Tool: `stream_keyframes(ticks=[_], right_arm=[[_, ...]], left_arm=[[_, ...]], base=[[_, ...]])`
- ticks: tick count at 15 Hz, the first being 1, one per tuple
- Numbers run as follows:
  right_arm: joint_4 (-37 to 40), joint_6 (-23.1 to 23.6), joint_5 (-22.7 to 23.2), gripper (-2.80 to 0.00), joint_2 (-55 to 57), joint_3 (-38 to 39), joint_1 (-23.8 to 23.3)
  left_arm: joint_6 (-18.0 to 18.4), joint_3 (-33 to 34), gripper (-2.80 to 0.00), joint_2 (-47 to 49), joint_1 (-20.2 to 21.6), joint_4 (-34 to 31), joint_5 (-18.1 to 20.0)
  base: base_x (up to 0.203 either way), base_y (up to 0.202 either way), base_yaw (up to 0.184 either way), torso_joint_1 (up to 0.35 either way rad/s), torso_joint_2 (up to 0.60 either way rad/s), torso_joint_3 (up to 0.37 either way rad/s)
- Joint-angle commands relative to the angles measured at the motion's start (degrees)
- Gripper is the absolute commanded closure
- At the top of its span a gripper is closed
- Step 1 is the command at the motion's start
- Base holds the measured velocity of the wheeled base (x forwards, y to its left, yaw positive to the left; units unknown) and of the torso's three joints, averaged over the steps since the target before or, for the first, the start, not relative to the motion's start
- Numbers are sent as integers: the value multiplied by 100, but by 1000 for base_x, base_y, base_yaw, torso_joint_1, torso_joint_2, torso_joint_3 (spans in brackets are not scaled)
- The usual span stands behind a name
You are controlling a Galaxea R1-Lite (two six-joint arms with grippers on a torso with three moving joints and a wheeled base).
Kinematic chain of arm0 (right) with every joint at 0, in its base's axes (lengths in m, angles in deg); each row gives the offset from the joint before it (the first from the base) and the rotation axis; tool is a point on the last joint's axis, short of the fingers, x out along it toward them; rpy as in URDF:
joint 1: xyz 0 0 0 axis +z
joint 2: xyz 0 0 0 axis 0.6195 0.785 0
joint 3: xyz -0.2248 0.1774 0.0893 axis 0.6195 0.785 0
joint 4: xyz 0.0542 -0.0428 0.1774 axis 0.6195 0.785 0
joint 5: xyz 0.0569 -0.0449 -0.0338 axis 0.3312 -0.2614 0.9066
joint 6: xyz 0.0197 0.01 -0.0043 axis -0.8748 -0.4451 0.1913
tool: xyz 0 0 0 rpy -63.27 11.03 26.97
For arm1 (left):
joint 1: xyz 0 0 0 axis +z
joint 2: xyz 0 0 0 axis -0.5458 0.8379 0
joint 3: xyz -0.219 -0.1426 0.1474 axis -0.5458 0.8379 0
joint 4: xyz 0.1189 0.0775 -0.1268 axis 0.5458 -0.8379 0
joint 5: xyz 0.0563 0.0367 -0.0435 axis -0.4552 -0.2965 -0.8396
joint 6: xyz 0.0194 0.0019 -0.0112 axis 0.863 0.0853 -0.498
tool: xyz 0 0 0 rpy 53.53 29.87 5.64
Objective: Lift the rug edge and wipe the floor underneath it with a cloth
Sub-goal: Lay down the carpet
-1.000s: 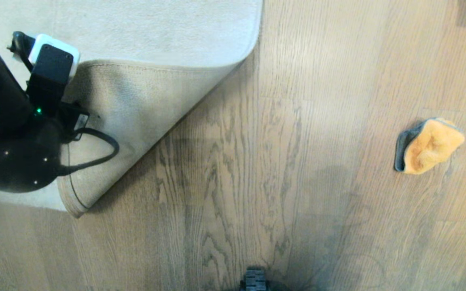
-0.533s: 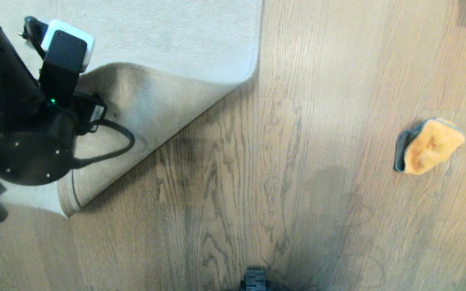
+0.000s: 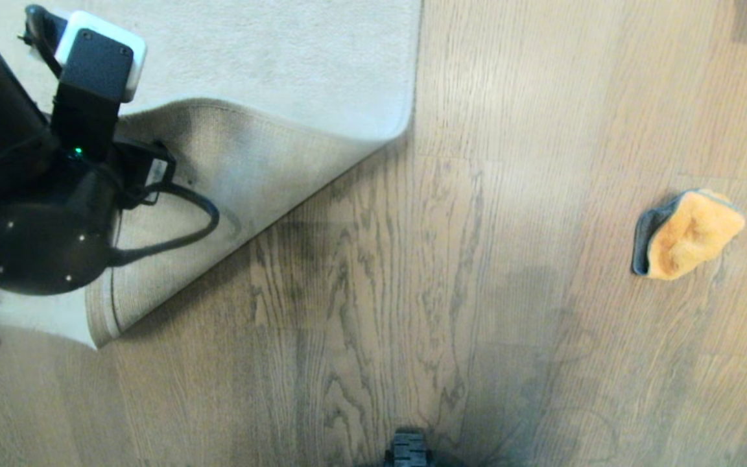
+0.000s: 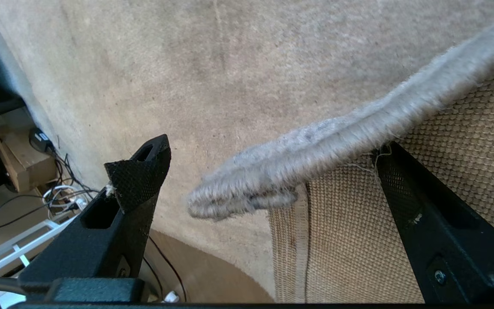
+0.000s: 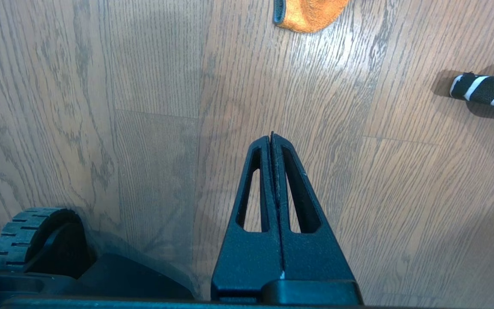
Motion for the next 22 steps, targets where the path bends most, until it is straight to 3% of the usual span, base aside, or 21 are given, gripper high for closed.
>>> stream_keyframes(ticks=[1, 10, 22], right_arm=[[-4, 5, 4, 0, 9, 0, 1], [-4, 5, 4, 0, 9, 0, 1], [-4, 5, 4, 0, 9, 0, 1]], left_arm=[[20, -122, -280, -48, -78, 18, -58], [20, -548, -280, -123, -402, 49, -172], [20, -849, -280, -329, -523, 40, -166]], base=[[0, 0, 0, 0, 0, 0], [0, 0, 0, 0, 0, 0], [0, 0, 0, 0, 0, 0]])
